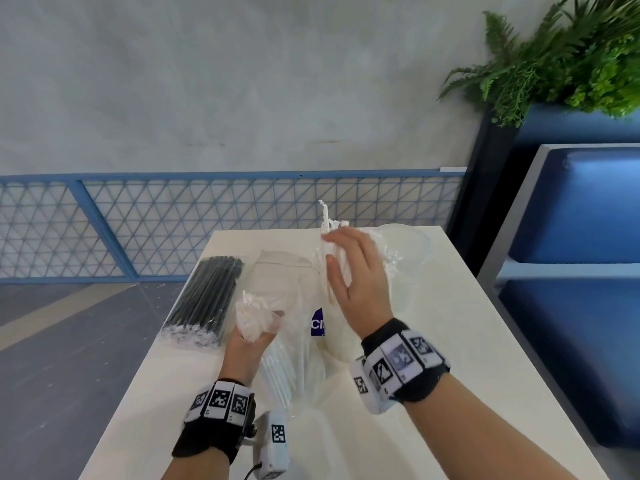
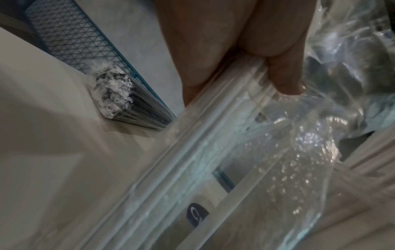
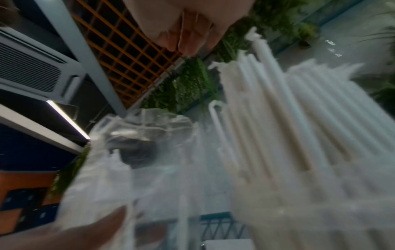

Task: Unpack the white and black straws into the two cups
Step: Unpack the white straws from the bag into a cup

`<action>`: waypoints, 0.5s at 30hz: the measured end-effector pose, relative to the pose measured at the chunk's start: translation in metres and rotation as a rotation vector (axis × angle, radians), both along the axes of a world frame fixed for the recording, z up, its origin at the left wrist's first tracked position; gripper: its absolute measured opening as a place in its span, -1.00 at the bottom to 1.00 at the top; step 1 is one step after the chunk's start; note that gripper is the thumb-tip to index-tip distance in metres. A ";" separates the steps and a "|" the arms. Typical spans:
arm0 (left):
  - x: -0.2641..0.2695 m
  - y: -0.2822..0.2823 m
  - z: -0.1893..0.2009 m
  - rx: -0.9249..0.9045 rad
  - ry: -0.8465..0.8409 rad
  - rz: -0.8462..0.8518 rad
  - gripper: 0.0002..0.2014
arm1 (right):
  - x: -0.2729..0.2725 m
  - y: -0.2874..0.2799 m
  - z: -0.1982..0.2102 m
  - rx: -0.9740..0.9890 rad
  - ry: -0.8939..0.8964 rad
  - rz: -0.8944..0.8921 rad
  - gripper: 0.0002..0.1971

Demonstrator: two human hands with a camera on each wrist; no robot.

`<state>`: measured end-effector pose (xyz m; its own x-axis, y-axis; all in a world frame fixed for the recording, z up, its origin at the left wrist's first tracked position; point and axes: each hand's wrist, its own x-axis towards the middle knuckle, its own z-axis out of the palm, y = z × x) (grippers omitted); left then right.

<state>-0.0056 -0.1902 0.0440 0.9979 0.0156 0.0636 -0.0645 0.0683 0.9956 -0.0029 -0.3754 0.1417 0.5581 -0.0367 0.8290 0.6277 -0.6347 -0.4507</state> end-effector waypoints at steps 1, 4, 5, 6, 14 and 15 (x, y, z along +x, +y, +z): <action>-0.001 0.000 0.000 -0.004 -0.007 0.000 -0.47 | -0.007 0.008 -0.003 0.017 0.035 0.090 -0.78; -0.006 0.001 0.004 -0.001 -0.021 -0.017 -0.53 | -0.011 0.021 -0.023 0.031 0.283 0.163 -0.79; -0.008 0.001 0.005 0.003 -0.026 -0.031 -0.58 | -0.010 0.023 -0.030 0.023 0.371 0.144 -0.79; -0.009 0.001 0.006 0.005 -0.021 -0.041 -0.62 | -0.008 0.024 -0.036 0.009 0.457 0.128 -0.78; -0.009 0.004 0.004 0.036 0.021 -0.100 -0.53 | -0.003 0.026 -0.042 0.010 0.797 0.144 -0.61; -0.009 0.003 0.004 0.047 0.022 -0.115 -0.54 | -0.004 0.025 -0.042 -0.012 0.798 0.161 -0.61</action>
<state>-0.0147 -0.1869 0.0477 0.9940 -0.1017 0.0397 -0.0371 0.0271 0.9989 -0.0066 -0.3505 0.0997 0.9787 0.1006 0.1792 0.2043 -0.5713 -0.7949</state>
